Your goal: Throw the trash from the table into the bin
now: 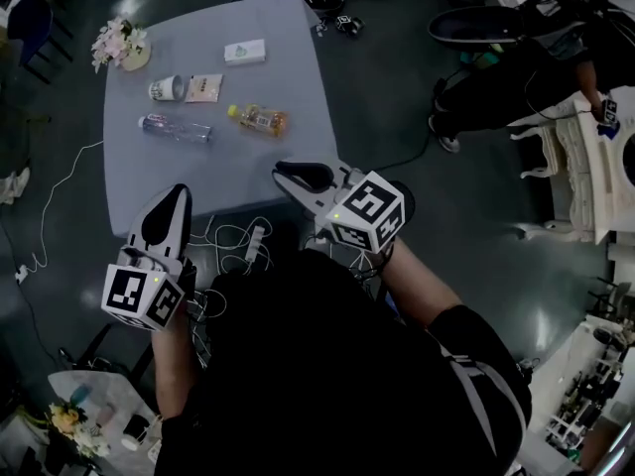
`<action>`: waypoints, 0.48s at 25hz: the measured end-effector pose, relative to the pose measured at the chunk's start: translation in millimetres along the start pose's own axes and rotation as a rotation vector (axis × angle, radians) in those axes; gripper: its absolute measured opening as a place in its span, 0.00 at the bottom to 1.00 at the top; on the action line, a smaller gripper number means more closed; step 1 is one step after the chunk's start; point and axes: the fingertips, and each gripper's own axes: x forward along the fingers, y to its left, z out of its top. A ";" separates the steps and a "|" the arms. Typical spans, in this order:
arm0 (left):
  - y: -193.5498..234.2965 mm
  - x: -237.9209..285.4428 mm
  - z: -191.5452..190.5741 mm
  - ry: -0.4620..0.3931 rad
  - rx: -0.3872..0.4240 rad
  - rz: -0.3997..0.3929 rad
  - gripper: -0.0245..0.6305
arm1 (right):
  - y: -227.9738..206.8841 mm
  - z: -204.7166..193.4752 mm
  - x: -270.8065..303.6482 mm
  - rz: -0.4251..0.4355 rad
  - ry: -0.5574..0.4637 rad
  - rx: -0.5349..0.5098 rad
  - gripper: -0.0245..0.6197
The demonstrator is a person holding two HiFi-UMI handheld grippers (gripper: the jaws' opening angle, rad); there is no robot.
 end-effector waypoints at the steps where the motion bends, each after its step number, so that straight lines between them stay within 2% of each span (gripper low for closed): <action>1: 2.6 1.0 0.1 -0.001 -0.001 -0.002 0.06 | -0.8 -0.4 3.6 -0.001 0.002 0.001 0.05; 6: 24.3 -5.9 -1.3 -0.021 0.000 -0.027 0.06 | 3.8 -4.5 23.0 -0.028 0.032 -0.013 0.14; 12: 61.9 -27.2 -10.6 -0.018 0.051 -0.088 0.06 | 9.8 -4.1 52.5 -0.126 0.066 -0.006 0.20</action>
